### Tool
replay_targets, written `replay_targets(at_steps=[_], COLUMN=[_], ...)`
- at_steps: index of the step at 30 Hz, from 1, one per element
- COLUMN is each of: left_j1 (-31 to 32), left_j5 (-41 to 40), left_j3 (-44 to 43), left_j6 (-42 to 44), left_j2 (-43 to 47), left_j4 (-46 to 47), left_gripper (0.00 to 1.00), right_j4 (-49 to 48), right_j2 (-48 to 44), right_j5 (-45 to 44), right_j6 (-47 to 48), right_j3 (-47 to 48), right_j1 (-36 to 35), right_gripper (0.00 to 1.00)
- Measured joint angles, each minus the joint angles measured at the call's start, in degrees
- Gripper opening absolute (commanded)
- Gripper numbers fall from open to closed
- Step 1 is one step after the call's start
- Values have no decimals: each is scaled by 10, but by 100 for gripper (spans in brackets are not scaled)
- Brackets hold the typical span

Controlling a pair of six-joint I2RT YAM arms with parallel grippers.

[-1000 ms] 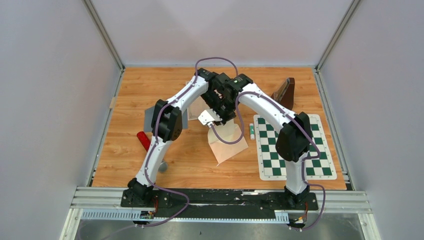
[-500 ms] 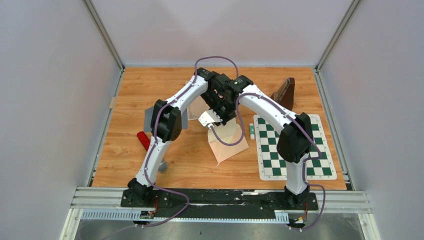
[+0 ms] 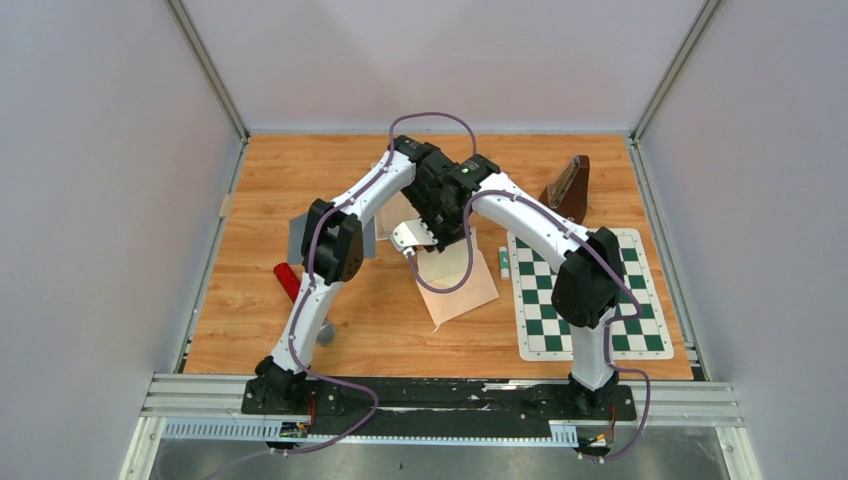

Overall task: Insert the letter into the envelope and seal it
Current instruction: Place the letter in the envelope.

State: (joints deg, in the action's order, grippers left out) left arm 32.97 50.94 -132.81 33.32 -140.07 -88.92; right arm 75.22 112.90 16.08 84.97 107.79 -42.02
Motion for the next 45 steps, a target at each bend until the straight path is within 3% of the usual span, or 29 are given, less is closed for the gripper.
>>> replay_targets(at_steps=[11,30,45], left_j1=[-4,-54,-63], left_j5=[4,106,164], left_j3=[-15,-10,14], left_j6=[-47,-115,-146], left_j2=[-3,-10,-10], left_j4=[0,13,16], left_gripper=[0,0,0], right_j4=[-6,-76,-144], right_j2=[3,-7,-45], right_j5=[-69,-120,-137], right_j6=[-80,-189,-206], right_j3=[14,9,-28], right_j1=[-24,-32,-32], right_gripper=[0,0,0])
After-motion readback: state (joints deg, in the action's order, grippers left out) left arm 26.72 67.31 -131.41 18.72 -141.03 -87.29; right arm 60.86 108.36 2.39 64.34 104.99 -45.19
